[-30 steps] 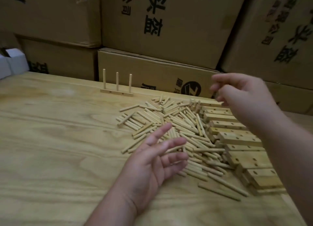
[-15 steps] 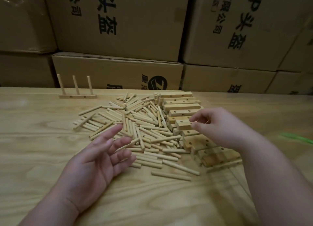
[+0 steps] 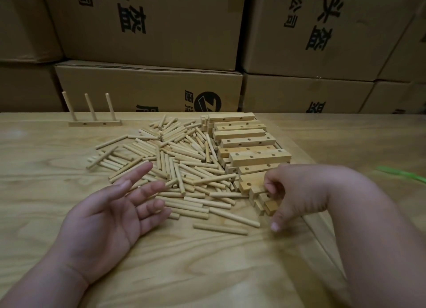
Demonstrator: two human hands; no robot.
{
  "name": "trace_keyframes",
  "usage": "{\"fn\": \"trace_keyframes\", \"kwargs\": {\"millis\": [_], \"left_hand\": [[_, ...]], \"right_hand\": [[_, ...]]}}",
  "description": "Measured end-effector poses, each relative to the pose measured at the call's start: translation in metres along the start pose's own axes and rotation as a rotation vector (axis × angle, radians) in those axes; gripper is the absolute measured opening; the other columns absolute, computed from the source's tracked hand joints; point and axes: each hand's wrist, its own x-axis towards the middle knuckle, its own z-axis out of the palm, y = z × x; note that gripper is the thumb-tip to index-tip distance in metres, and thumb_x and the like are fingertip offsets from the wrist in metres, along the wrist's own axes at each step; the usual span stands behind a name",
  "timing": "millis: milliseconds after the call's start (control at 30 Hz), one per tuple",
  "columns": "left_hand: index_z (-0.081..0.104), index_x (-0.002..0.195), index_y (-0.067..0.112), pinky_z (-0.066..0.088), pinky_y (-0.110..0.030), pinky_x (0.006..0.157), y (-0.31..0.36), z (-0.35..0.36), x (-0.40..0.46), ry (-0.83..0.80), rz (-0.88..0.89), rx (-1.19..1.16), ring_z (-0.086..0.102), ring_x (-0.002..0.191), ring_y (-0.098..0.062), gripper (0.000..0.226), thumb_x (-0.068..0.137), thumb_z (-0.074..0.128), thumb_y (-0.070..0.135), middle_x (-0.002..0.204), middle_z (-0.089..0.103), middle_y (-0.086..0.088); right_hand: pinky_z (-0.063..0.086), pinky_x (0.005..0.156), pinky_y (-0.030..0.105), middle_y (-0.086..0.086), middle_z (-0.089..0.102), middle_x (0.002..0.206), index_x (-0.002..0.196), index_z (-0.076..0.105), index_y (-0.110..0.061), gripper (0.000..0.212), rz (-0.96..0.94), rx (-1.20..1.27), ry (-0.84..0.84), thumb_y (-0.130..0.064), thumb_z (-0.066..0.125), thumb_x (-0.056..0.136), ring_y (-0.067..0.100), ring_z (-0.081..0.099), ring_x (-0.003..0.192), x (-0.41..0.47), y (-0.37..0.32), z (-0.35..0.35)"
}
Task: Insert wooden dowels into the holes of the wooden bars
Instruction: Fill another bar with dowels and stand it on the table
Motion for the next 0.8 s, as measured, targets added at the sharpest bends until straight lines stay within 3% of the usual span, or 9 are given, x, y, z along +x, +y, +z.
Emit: {"fn": "trace_keyframes", "kwargs": {"millis": [133,300,367,467,567,667,733,800], "left_hand": [[0.064,0.134,0.018,0.057,-0.051,0.089,0.001,0.002,-0.002,0.0,-0.013,0.009,0.068,0.081,-0.029,0.07,0.067,0.077,0.031,0.107,0.068,-0.015],[0.064,0.134,0.016,0.057,-0.05,0.088,0.003,0.006,-0.003,0.007,-0.013,-0.004,0.068,0.081,-0.03,0.08,0.058,0.084,0.031,0.107,0.068,-0.016],[0.065,0.133,0.016,0.058,-0.05,0.087,0.003,0.007,-0.003,0.015,-0.007,-0.008,0.068,0.081,-0.03,0.067,0.068,0.075,0.029,0.107,0.068,-0.016],[0.067,0.131,0.016,0.059,-0.049,0.084,0.003,0.008,-0.004,0.035,-0.01,-0.007,0.068,0.081,-0.03,0.055,0.078,0.06,0.028,0.106,0.069,-0.016],[0.064,0.134,0.016,0.057,-0.051,0.088,0.005,0.008,-0.006,-0.02,-0.03,-0.024,0.068,0.087,-0.032,0.071,0.066,0.079,0.03,0.112,0.067,-0.017],[0.06,0.138,0.016,0.052,-0.056,0.099,0.005,0.01,-0.009,-0.119,-0.062,-0.004,0.068,0.099,-0.037,0.079,0.065,0.086,0.029,0.12,0.065,-0.019],[0.06,0.138,0.016,0.047,-0.058,0.105,0.003,0.012,-0.011,-0.148,-0.077,0.042,0.066,0.112,-0.041,0.081,0.064,0.089,0.03,0.124,0.065,-0.02],[0.06,0.138,0.017,0.043,-0.057,0.108,0.002,0.015,-0.012,-0.157,-0.083,0.069,0.059,0.125,-0.044,0.083,0.063,0.09,0.032,0.129,0.063,-0.021]], "right_hand": [[0.053,0.08,0.042,-0.013,0.053,0.104,0.091,0.055,-0.028,0.049,0.003,-0.022,0.075,-0.04,0.092,0.061,0.018,0.056,0.092,0.004,0.0,0.006],[0.046,0.063,0.03,-0.015,0.06,0.09,0.085,0.066,-0.041,0.038,-0.014,0.08,0.133,-0.039,0.092,0.058,0.01,0.058,0.082,0.002,0.007,0.003],[0.044,0.062,0.028,-0.017,0.061,0.089,0.082,0.069,-0.047,0.034,-0.014,0.094,0.16,-0.041,0.092,0.059,0.006,0.059,0.081,0.0,0.007,0.001],[0.044,0.061,0.026,-0.018,0.063,0.089,0.082,0.072,-0.043,0.027,-0.027,0.061,0.212,-0.041,0.091,0.063,0.003,0.059,0.08,-0.003,0.004,0.0],[0.045,0.059,0.025,-0.014,0.063,0.089,0.082,0.07,-0.038,0.024,-0.06,0.038,0.295,-0.042,0.089,0.067,0.006,0.06,0.078,-0.013,-0.003,-0.006],[0.046,0.055,0.018,-0.014,0.065,0.081,0.084,0.069,-0.042,0.027,-0.218,0.114,0.454,-0.054,0.083,0.064,0.002,0.06,0.072,-0.035,-0.02,-0.018],[0.048,0.051,0.015,-0.018,0.066,0.076,0.09,0.068,-0.046,0.033,-0.393,0.316,0.47,-0.057,0.078,0.06,-0.003,0.061,0.063,-0.049,-0.039,-0.02],[0.05,0.053,0.016,-0.012,0.067,0.071,0.089,0.07,-0.037,0.031,-0.538,0.537,0.437,-0.055,0.077,0.064,-0.001,0.059,0.056,-0.053,-0.059,-0.014]]}}
